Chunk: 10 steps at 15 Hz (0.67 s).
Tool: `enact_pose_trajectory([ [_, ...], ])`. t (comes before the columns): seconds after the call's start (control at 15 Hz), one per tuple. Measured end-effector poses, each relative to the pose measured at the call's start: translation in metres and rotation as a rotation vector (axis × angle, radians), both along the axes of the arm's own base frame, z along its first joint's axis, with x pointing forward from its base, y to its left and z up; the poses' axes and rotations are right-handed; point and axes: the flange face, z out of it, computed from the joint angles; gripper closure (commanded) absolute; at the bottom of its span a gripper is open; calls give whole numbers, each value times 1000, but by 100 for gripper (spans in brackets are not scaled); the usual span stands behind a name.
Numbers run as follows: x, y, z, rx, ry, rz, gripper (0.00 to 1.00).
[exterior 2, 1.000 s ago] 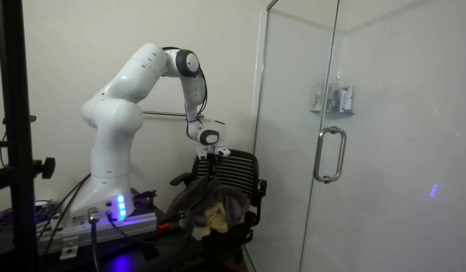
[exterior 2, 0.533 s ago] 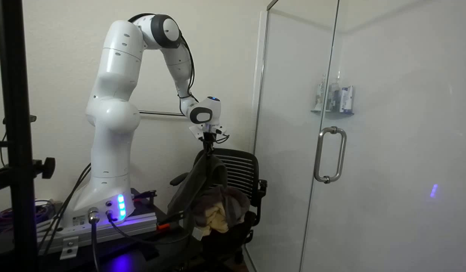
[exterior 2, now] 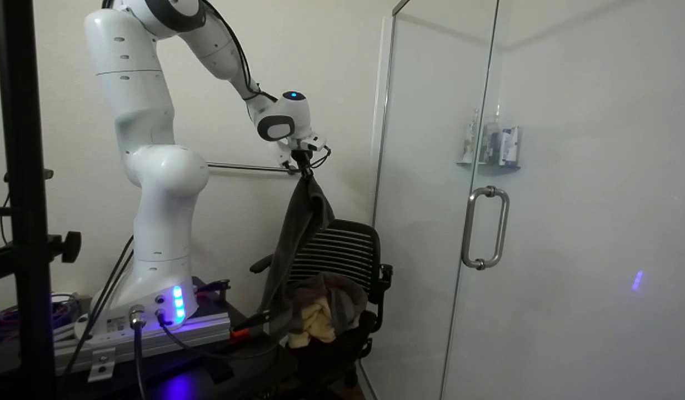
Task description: Put the first towel on top of the backrest of the chair
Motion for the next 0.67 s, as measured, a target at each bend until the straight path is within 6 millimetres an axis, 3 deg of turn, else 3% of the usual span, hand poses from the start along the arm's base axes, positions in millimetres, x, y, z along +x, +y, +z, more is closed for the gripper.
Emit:
enact_pose_trajectory([
  [0.13, -6, 4, 8, 6, -11, 4, 94],
  [0.2, -5, 3, 5, 5, -6, 4, 99],
  [0.47, -2, 4, -1, -21, 3, 11, 99],
  [0.67, 6, 6, 20, -9, -86, -64, 99],
])
